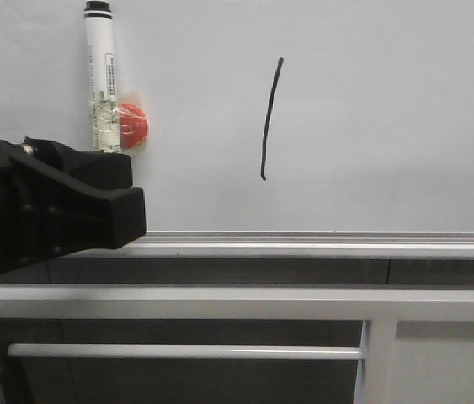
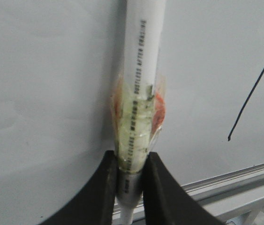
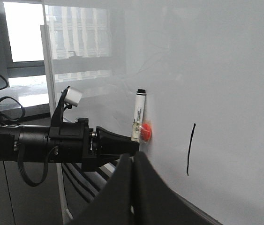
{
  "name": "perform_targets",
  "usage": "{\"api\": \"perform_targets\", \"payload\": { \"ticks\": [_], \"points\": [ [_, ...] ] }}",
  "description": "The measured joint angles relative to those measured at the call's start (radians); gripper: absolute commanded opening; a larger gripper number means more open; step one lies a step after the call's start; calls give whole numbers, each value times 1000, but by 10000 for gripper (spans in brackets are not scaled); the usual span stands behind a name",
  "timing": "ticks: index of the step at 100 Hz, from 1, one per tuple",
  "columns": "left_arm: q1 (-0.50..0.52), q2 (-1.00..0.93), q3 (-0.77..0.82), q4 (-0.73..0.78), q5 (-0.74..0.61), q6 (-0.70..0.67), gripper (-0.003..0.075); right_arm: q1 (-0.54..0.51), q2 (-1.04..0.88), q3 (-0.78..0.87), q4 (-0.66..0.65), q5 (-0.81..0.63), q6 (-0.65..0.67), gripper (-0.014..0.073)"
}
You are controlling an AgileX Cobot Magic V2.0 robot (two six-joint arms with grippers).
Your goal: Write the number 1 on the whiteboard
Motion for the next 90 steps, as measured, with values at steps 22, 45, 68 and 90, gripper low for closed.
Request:
{"api": "perform_targets", "payload": {
  "ticks": [22,45,68,90],
  "points": [
    [45,0,0,66,21,0,-20,0,0,0,2,-4,0,-63],
    [51,0,0,99,23,-2,-20,0,0,0,4,-8,0,-63],
    [52,0,0,113,17,-3,-20,0,0,0,4,-8,0,-63],
    [41,0,-1,94,15,-3,-20,0,0,0,4,-9,0,-63]
  ]
}}
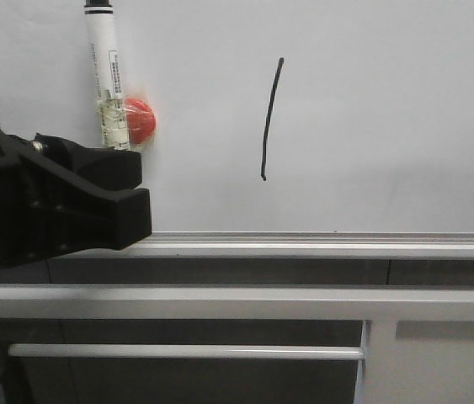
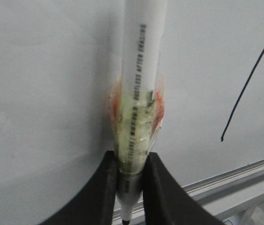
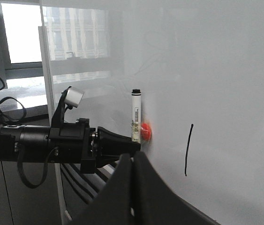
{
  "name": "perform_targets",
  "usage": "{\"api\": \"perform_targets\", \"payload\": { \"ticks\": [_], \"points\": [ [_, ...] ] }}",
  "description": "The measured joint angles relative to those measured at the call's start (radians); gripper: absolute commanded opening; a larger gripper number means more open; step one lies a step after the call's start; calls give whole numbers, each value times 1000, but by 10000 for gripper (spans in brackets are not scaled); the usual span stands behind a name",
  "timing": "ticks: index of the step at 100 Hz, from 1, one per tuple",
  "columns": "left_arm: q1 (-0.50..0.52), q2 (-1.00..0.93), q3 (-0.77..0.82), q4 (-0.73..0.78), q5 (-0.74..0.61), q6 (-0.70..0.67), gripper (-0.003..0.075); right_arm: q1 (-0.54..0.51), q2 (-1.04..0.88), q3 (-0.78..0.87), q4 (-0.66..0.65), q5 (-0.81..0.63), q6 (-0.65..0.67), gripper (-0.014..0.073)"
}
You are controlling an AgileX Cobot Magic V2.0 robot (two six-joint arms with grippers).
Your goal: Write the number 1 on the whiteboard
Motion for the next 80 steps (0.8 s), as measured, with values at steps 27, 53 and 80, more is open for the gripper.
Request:
{"api": "perform_targets", "payload": {
  "ticks": [27,53,80],
  "points": [
    [0,0,0,-1,0,0,-15,0,0,0,0,0,0,-63],
    [0,0,0,16,0,0,145,0,0,0,0,-2,0,-63],
    [0,0,0,16,-8,-1,256,0,0,0,0,-3,0,-63]
  ]
}}
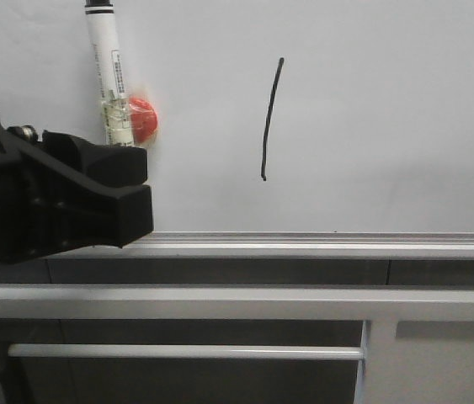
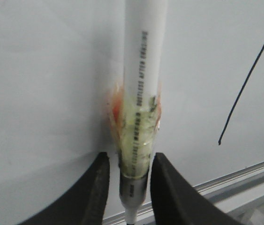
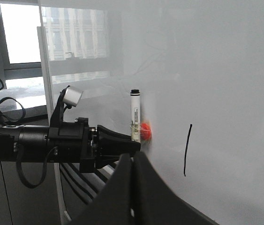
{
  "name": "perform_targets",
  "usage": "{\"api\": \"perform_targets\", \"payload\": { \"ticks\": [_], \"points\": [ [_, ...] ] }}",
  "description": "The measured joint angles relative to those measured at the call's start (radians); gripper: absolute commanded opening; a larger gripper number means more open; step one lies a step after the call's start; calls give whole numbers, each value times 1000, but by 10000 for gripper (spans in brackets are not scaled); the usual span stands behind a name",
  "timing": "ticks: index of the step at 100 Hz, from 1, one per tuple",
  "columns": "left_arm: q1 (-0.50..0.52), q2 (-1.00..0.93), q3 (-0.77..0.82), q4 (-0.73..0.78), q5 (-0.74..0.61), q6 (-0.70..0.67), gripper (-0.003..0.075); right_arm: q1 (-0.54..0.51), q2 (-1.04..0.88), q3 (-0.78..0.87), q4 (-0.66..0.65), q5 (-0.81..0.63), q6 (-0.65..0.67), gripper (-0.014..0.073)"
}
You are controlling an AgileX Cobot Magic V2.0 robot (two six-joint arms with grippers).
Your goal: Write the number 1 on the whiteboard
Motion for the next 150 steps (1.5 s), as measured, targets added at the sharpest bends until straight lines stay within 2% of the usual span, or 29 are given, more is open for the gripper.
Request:
{"api": "perform_targets", "payload": {
  "ticks": [31,83,88,95,99,100,110,150],
  "points": [
    [0,0,-2,13,-5,0,396,0,0,0,2,0,0,-63],
    [0,-42,65,56,-6,-49,393,0,0,0,2,-2,0,-63],
    [0,-58,77,59,-6,-51,370,0,0,0,2,-2,0,-63],
    [0,-86,96,65,-6,-51,298,0,0,0,2,-2,0,-63],
    [0,-104,107,72,-6,-51,212,0,0,0,2,-2,0,-63],
    [0,-107,112,76,-6,-51,212,0,0,0,2,-2,0,-63],
    [0,-155,149,123,-6,-51,-20,0,0,0,2,-2,0,-63],
    [0,-251,254,309,-6,-51,-20,0,0,0,24,-2,0,-63]
  ]
}}
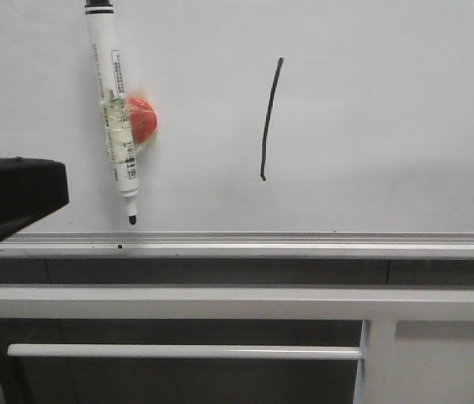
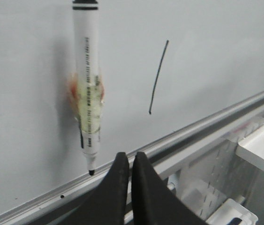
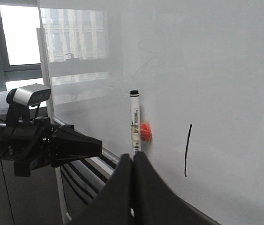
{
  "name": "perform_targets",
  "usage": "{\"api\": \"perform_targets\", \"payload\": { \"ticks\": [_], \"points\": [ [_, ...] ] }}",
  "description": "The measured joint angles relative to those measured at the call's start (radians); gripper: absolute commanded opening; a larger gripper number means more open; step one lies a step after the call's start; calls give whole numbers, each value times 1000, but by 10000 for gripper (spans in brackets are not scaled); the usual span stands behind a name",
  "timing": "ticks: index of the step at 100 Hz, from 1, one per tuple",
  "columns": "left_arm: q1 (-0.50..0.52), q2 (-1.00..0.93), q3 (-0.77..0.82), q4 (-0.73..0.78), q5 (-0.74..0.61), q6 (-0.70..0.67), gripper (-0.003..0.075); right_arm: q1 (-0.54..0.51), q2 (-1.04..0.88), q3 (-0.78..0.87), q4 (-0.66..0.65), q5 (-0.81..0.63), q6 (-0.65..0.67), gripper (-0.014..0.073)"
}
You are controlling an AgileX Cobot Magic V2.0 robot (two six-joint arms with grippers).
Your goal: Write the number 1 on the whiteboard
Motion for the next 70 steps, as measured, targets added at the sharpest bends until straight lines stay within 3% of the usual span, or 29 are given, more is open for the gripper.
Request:
{"api": "perform_targets", "payload": {
  "ticks": [20,70],
  "points": [
    [0,0,19,68,0,35,-20,0,0,-17,-10,25,-33,-63],
    [0,0,19,44,0,100,-20,0,0,-82,-48,62,-97,-63]
  ]
}}
